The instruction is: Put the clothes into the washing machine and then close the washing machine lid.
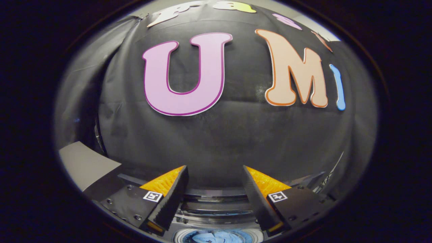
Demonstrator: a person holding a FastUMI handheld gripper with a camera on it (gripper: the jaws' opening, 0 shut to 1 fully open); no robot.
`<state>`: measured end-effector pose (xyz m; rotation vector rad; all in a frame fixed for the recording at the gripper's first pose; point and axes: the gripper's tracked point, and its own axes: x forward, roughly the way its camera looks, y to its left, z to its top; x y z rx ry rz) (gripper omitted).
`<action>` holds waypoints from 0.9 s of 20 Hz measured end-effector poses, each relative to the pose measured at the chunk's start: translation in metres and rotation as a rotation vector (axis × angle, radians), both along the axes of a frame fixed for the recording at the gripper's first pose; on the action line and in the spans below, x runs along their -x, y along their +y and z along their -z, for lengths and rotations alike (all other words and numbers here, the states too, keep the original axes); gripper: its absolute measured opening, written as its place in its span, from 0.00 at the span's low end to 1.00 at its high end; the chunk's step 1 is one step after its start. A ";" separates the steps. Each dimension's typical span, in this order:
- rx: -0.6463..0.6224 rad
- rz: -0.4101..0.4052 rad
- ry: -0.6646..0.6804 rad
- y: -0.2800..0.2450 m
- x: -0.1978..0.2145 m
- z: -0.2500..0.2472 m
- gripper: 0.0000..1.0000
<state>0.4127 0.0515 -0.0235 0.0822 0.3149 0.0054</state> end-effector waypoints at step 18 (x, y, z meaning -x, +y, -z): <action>-0.006 -0.006 -0.053 0.002 0.049 0.002 0.98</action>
